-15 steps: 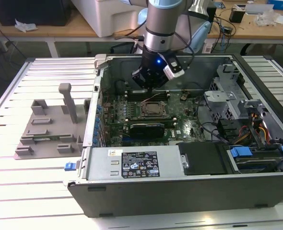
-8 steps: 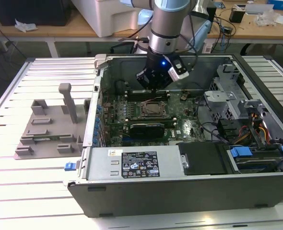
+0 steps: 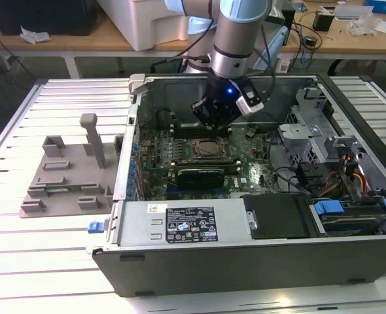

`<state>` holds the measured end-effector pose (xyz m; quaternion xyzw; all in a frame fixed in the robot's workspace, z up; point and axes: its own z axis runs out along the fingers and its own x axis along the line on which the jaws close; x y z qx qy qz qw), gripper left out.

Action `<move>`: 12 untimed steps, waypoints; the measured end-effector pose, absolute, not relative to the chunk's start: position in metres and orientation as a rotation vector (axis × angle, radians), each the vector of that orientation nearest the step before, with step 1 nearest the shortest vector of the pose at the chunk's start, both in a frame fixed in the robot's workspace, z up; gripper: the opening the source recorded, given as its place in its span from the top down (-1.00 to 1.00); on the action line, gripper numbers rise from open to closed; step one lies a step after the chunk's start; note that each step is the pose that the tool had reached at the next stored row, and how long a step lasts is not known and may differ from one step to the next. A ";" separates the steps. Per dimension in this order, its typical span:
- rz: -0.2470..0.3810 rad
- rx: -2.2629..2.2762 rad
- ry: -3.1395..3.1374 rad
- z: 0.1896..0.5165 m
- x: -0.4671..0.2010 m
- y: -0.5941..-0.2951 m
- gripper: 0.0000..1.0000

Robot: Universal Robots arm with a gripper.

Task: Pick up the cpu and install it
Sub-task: 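Install the first cpu locking lever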

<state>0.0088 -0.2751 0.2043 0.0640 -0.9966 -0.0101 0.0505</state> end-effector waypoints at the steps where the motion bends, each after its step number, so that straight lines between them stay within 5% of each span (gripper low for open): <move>1: -0.031 0.195 -3.034 0.204 0.009 -0.276 0.79; 12: -0.032 0.201 -3.040 0.210 0.011 -0.275 0.79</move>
